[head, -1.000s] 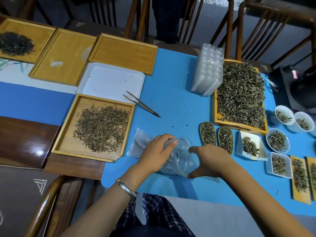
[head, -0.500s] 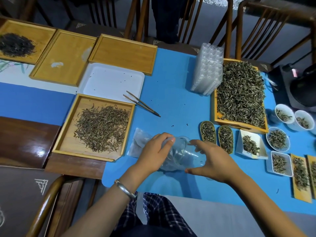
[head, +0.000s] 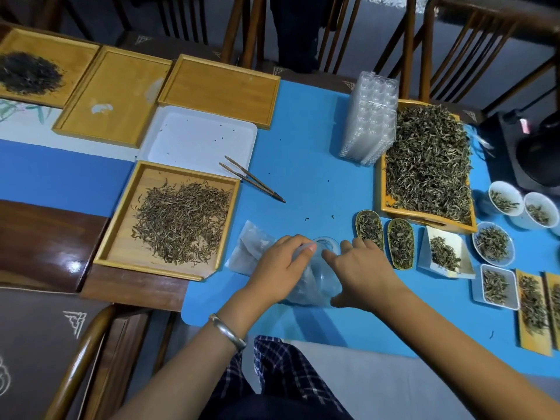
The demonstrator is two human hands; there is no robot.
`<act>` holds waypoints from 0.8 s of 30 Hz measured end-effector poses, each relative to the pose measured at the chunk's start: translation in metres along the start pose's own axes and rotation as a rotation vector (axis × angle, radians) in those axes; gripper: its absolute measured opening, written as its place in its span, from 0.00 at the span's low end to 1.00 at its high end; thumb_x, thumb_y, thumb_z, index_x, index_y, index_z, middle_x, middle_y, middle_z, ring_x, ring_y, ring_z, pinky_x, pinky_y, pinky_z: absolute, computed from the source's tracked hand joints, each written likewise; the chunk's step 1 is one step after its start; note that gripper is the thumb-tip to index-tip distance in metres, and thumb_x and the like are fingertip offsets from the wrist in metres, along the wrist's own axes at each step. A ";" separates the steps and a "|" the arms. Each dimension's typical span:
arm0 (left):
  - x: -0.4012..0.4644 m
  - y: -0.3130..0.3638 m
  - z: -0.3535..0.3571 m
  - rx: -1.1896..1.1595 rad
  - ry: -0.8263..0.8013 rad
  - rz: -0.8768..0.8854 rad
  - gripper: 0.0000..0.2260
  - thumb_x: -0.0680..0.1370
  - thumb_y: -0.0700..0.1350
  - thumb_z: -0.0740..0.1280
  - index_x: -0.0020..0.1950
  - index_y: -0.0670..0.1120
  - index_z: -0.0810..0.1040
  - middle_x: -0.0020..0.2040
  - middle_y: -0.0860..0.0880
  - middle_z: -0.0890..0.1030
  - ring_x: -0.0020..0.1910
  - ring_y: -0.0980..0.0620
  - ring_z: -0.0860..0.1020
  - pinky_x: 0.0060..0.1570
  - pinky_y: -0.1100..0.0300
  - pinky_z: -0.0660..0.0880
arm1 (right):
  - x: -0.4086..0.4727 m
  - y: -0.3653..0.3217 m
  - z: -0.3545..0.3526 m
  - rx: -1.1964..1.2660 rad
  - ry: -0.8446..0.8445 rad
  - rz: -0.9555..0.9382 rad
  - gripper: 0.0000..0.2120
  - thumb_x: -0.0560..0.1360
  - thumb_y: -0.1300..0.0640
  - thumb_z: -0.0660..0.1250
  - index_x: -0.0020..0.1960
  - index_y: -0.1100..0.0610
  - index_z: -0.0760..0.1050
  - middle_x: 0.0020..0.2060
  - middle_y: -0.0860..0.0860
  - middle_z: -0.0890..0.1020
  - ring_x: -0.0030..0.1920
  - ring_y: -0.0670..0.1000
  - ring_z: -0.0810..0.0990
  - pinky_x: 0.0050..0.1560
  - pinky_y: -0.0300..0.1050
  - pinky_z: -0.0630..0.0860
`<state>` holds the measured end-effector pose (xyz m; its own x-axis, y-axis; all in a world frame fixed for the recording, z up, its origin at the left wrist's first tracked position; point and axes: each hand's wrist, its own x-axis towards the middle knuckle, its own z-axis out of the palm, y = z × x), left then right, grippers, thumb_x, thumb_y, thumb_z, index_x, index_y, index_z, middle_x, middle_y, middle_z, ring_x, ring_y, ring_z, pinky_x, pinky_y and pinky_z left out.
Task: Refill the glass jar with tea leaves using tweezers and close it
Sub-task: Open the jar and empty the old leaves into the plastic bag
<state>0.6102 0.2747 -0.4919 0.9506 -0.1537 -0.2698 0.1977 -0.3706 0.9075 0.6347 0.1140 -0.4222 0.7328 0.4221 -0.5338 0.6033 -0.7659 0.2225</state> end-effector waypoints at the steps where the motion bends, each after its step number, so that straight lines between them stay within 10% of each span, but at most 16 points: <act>1: 0.000 0.000 0.000 0.002 0.002 0.002 0.12 0.82 0.54 0.59 0.56 0.51 0.78 0.53 0.53 0.79 0.55 0.56 0.77 0.59 0.52 0.74 | 0.001 0.000 -0.001 0.007 0.015 -0.002 0.33 0.65 0.39 0.71 0.64 0.53 0.67 0.51 0.56 0.77 0.52 0.58 0.74 0.52 0.50 0.67; 17: -0.002 -0.004 -0.006 -0.050 0.043 -0.006 0.12 0.83 0.52 0.58 0.57 0.50 0.79 0.54 0.55 0.79 0.56 0.60 0.76 0.57 0.64 0.71 | -0.007 0.015 0.016 0.265 0.070 0.055 0.39 0.62 0.31 0.69 0.66 0.49 0.64 0.52 0.52 0.77 0.54 0.56 0.75 0.52 0.48 0.70; 24: -0.003 0.002 -0.018 -0.148 0.145 0.035 0.12 0.84 0.49 0.57 0.53 0.53 0.80 0.52 0.55 0.83 0.55 0.60 0.79 0.55 0.66 0.73 | -0.033 0.022 0.045 0.954 0.260 0.125 0.34 0.60 0.44 0.76 0.60 0.44 0.62 0.54 0.43 0.77 0.50 0.49 0.78 0.44 0.47 0.76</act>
<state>0.6116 0.2910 -0.4836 0.9798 -0.0267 -0.1982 0.1871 -0.2276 0.9556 0.6099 0.0611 -0.4363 0.8888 0.3172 -0.3308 0.0948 -0.8334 -0.5445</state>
